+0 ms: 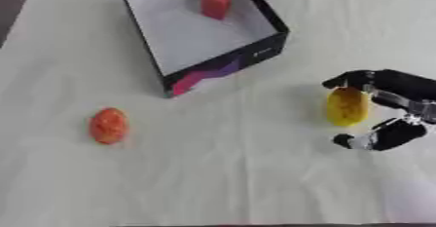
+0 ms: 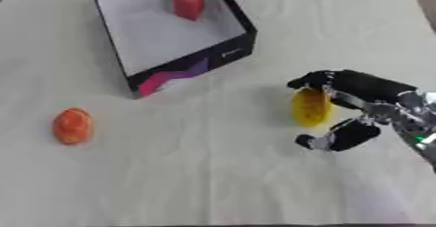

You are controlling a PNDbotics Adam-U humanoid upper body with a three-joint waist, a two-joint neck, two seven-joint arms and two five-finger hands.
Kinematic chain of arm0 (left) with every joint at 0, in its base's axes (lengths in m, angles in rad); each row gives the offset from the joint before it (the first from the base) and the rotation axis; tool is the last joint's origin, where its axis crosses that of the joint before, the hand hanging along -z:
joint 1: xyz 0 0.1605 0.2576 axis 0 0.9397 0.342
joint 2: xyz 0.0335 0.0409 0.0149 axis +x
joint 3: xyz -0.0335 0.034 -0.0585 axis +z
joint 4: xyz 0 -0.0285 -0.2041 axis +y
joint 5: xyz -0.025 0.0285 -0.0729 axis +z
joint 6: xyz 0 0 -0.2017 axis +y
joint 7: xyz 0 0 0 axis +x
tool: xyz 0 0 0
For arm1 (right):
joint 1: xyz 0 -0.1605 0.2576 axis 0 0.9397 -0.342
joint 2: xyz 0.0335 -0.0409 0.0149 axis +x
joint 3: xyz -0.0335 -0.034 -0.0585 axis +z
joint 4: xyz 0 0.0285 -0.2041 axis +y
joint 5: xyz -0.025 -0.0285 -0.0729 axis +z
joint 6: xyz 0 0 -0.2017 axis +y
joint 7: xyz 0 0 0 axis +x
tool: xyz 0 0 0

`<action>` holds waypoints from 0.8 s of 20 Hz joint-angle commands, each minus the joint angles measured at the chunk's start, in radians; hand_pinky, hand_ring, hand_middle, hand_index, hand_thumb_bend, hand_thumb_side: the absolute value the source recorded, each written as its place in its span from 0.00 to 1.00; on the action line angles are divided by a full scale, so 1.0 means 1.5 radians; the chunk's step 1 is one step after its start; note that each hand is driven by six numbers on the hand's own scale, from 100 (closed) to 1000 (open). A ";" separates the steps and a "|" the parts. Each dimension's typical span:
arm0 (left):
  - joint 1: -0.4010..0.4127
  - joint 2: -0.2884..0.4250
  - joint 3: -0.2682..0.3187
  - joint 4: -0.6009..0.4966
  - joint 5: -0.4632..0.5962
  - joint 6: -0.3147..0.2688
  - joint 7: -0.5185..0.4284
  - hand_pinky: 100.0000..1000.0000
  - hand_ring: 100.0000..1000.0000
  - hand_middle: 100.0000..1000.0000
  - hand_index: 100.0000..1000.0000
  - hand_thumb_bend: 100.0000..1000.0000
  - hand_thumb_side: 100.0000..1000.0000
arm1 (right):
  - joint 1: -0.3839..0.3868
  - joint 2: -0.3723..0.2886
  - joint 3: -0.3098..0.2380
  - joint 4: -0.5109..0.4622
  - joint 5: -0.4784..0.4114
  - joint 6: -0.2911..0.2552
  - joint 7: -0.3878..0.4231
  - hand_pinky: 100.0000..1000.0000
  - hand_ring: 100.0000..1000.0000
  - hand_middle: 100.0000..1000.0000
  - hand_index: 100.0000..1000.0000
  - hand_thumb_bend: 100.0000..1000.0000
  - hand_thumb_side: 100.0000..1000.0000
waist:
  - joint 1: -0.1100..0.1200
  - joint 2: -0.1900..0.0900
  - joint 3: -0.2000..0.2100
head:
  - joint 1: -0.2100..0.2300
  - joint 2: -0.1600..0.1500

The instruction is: Pick up objects on the table and place them in the box.

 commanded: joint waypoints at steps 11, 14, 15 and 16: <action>-0.002 0.017 0.010 -0.005 -0.005 -0.002 -0.001 0.79 0.73 0.73 0.75 0.06 0.55 | -0.009 -0.011 -0.001 -0.005 -0.037 0.029 -0.089 0.76 0.60 0.55 0.71 0.18 0.26 | 0.005 0.001 0.002 | -0.001 -0.007; -0.003 0.017 0.009 -0.005 -0.005 -0.002 -0.001 0.79 0.73 0.73 0.75 0.06 0.55 | -0.008 -0.012 -0.001 -0.008 -0.054 0.038 -0.115 0.72 0.56 0.50 0.66 0.13 0.23 | 0.005 0.001 0.002 | -0.001 -0.007; -0.003 0.017 0.009 -0.005 -0.005 -0.003 -0.002 0.79 0.73 0.73 0.75 0.06 0.55 | -0.008 -0.012 0.000 -0.010 -0.059 0.040 -0.120 0.71 0.54 0.49 0.64 0.11 0.22 | 0.005 0.001 0.002 | -0.001 -0.008; -0.003 0.017 0.009 -0.005 -0.005 -0.003 -0.002 0.79 0.73 0.73 0.75 0.06 0.55 | -0.008 -0.013 0.000 -0.011 -0.065 0.042 -0.124 0.70 0.53 0.48 0.62 0.07 0.19 | 0.005 0.001 0.002 | -0.001 -0.008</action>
